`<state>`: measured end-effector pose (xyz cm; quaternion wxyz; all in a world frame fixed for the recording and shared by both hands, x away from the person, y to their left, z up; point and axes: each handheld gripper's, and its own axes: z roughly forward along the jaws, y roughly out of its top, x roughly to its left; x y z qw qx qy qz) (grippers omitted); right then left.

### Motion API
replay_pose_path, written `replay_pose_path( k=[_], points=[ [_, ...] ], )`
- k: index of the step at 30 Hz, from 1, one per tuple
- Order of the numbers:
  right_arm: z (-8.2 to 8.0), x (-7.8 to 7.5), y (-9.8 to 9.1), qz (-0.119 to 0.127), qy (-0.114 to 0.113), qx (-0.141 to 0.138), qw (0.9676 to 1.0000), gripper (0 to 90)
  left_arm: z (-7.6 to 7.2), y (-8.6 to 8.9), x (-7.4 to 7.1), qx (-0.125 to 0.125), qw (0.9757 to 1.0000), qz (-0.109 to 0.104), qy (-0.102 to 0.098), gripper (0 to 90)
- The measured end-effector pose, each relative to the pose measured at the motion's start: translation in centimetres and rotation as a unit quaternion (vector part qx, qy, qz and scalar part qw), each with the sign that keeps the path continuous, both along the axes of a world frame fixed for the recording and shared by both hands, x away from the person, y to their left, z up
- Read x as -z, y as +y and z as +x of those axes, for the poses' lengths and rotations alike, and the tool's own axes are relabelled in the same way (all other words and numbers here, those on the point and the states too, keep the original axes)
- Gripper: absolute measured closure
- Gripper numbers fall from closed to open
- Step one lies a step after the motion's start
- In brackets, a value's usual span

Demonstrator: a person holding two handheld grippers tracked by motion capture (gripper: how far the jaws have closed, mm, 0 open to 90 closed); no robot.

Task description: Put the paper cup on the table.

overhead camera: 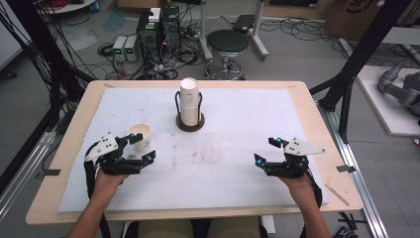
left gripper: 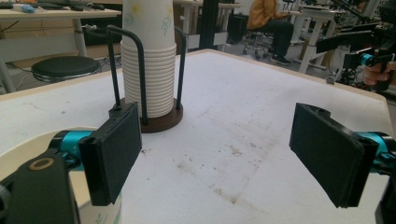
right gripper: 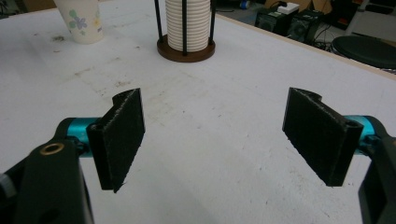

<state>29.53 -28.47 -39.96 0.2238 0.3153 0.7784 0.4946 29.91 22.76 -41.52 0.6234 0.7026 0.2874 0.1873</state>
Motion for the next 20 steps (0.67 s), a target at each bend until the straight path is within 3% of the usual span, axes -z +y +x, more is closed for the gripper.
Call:
replay_pose_path(
  k=[7, 20],
  points=[
    [-0.03, -0.02, -0.02, -0.002, -0.004, 0.000, 1.0000, 21.4, 0.03, 0.01, 0.08, -0.002, 1.0000, 0.008, 0.000, 17.1],
    [-0.20, -0.04, -0.39, 0.002, -0.003, 0.005, 1.0000, 21.4, 0.16, -0.08, 0.03, -0.004, 1.0000, 0.004, -0.004, 17.2]
  ],
)
